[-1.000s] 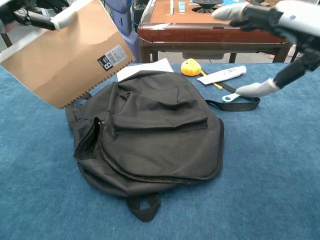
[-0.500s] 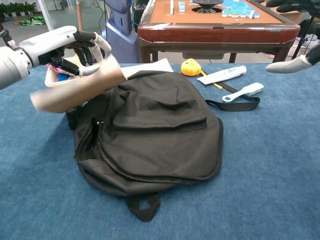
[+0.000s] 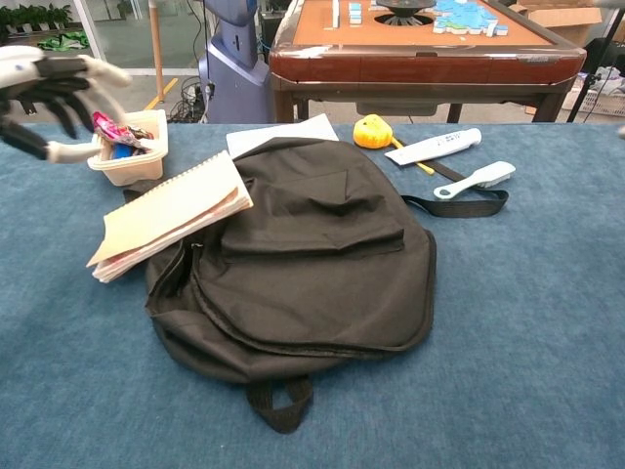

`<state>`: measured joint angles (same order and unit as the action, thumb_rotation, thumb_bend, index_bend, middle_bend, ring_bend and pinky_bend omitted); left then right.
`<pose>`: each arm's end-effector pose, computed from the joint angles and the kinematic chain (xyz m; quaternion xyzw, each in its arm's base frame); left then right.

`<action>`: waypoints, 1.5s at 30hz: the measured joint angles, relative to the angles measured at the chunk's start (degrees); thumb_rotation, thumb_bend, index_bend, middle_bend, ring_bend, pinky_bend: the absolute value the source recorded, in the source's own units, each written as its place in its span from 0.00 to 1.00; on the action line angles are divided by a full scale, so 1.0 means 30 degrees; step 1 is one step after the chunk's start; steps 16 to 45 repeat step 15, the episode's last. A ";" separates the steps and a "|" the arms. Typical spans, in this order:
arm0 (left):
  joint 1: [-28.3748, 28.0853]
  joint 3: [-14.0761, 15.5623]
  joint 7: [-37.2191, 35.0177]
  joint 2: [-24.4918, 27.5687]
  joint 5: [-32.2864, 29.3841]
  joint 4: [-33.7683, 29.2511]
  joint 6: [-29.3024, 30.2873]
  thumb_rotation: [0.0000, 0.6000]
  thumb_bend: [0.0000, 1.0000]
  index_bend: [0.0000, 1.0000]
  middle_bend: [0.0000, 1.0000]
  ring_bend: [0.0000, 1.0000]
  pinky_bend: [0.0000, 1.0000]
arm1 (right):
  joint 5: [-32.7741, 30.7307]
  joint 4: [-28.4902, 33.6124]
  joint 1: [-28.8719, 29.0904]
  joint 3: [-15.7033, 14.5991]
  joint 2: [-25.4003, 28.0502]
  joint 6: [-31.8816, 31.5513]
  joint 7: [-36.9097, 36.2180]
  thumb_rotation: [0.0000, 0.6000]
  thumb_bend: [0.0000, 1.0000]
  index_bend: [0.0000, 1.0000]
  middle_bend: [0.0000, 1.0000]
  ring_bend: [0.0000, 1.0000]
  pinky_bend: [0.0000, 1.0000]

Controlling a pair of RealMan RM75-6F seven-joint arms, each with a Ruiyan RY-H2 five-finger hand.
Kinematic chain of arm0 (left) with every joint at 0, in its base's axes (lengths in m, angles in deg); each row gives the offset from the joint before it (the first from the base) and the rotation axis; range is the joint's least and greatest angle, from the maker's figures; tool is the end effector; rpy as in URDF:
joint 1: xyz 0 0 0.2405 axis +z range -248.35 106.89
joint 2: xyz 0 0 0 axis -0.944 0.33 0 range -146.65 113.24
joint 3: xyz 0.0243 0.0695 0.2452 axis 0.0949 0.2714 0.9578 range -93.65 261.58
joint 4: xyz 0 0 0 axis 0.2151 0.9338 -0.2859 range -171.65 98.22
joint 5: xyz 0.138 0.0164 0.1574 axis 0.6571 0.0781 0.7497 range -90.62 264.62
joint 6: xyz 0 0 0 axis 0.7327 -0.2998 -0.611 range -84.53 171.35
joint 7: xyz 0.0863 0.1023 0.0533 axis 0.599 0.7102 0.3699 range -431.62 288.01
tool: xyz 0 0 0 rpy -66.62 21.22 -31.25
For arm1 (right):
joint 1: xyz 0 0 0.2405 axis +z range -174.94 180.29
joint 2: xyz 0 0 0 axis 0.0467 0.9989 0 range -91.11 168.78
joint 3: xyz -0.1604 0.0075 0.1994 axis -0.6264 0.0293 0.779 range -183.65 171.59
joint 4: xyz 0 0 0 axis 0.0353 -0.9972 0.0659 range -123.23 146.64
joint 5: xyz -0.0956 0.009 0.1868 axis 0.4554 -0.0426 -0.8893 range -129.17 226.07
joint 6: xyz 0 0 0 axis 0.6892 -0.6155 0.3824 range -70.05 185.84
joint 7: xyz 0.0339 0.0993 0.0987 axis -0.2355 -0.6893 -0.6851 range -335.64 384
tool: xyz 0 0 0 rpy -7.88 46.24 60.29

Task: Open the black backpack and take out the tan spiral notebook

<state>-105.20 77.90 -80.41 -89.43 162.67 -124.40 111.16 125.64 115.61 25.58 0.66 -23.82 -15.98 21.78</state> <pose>-0.2082 0.3324 0.0929 -0.6498 -0.4141 -0.4761 0.4238 -0.2197 -0.2699 0.1375 0.6119 -0.4317 0.4709 0.4664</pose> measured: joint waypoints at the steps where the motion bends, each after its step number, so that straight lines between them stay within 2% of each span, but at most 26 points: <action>1: 0.0281 0.0036 0.0118 0.0092 -0.0191 -0.0023 0.0217 1.00 0.27 0.18 0.29 0.34 0.35 | -0.0336 0.0056 -0.0194 -0.0073 0.0187 0.0001 0.0330 1.00 0.23 0.04 0.16 0.03 0.11; 4: 0.1327 0.0218 0.0640 0.0385 -0.0589 -0.0063 0.1178 1.00 0.27 0.20 0.29 0.34 0.35 | -0.0937 0.0105 -0.0620 -0.0303 0.0528 -0.0031 0.1274 1.00 0.26 0.14 0.23 0.10 0.17; 6: 0.1877 0.0374 0.1106 0.0521 -0.0659 -0.0062 0.1763 1.00 0.27 0.20 0.29 0.34 0.34 | -0.1147 0.0048 -0.0875 -0.0472 0.0627 -0.0120 0.1974 1.00 0.26 0.16 0.26 0.12 0.19; 10: 0.3188 0.0847 0.2229 0.0708 -0.0633 -0.0030 0.3148 1.00 0.27 0.22 0.29 0.34 0.34 | -0.1693 -0.0177 -0.1765 -0.0964 0.0660 -0.0541 0.3392 1.00 0.26 0.20 0.26 0.12 0.20; 15: 0.4982 0.1458 0.3200 0.0788 -0.0344 -0.0083 0.5049 1.00 0.27 0.24 0.29 0.34 0.32 | -0.1655 -0.0431 -0.2763 -0.1311 0.0555 -0.1377 0.3118 1.00 0.26 0.22 0.26 0.12 0.20; 45: 0.4982 0.1458 0.3200 0.0788 -0.0344 -0.0083 0.5049 1.00 0.27 0.24 0.29 0.34 0.32 | -0.1655 -0.0431 -0.2763 -0.1311 0.0555 -0.1377 0.3118 1.00 0.26 0.22 0.26 0.12 0.20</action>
